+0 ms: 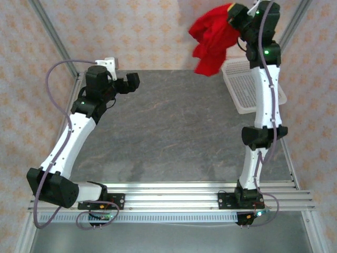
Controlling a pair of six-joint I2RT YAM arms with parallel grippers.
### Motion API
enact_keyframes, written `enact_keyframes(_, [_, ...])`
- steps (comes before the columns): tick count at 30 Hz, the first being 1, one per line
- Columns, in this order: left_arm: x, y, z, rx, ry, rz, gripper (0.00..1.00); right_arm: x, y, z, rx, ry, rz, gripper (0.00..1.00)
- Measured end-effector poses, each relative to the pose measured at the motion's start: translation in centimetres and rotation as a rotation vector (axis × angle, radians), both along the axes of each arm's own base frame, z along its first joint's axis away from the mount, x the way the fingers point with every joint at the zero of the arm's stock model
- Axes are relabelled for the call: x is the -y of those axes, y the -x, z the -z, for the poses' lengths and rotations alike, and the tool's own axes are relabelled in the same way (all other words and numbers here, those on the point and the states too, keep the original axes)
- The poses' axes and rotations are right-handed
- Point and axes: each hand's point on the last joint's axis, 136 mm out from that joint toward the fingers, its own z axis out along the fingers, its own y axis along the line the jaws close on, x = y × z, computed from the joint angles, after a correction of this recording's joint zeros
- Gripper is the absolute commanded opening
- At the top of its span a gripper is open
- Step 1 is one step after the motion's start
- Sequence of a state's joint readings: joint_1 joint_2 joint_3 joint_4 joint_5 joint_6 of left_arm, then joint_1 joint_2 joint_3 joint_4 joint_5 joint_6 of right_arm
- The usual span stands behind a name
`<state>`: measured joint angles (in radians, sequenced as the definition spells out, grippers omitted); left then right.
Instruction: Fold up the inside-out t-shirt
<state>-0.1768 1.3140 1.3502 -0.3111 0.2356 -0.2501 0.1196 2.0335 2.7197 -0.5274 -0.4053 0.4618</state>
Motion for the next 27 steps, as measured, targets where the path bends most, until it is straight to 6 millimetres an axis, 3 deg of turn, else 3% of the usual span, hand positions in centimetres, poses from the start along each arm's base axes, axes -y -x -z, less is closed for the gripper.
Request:
enact_keyframes(1, [0.0, 0.1, 0.0, -0.011, 0.013, -0.006, 1.00, -1.4, 1.6, -1.7, 0.042, -0.003, -0.053, 0.00])
enact_keyframes(3, [-0.1, 0.5, 0.2, -0.042, 0.036, -0.017, 1.00, -4.3, 4.1, -3.3, 0.080, 0.001, -0.155, 0.00])
enact_keyframes(5, [-0.1, 0.8, 0.5, -0.076, 0.058, -0.029, 1.00, -7.8, 5.7, -2.6, 0.050, 0.011, -0.261, 0.00])
enact_keyframes(6, [-0.2, 1.0, 0.8, -0.098, 0.070, -0.036, 1.00, -9.6, 6.0, -1.2, 0.003, 0.020, -0.308, 0.14])
enact_keyframes(7, [-0.1, 1.1, 1.0, -0.120, 0.083, -0.038, 1.00, -11.6, 6.1, 1.1, -0.072, 0.027, -0.361, 0.36])
enact_keyframes(8, [0.0, 1.2, 1.2, -0.137, 0.093, -0.037, 1.00, -13.3, 6.0, 3.6, -0.145, 0.038, -0.399, 0.44])
enact_keyframes(10, [0.1, 1.3, 1.9, -0.174, 0.115, -0.044, 0.98, -16.6, 5.3, 11.4, -0.370, 0.074, -0.466, 0.49])
enact_keyframes(12, [0.1, 1.4, 2.9, -0.217, 0.133, -0.056, 0.94, -18.2, 4.6, 19.7, -0.599, 0.120, -0.473, 0.50])
enact_keyframes(15, [0.1, 1.8, 5.1, -0.286, 0.157, -0.082, 0.86, -17.1, 4.7, 30.9, -0.906, 0.207, -0.400, 0.52])
enact_keyframes(17, [0.0, 2.0, 6.6, -0.346, 0.170, -0.105, 0.77, -15.4, 5.8, 35.3, -1.036, 0.261, -0.348, 0.53])
enact_keyframes(20, [0.0, 1.6, 9.7, -0.454, 0.195, -0.147, 0.62, -13.4, 7.4, 37.7, -1.110, 0.301, -0.308, 0.53])
enact_keyframes(22, [0.1, 1.2, 12.1, -0.530, 0.197, -0.170, 0.57, -12.7, 8.9, 38.0, -1.121, 0.304, -0.302, 0.53])
enact_keyframes(27, [1.2, 0.4, 18.8, -0.730, 0.182, -0.201, 0.56, -11.7, 12.0, 38.8, -1.109, 0.286, -0.297, 0.55])
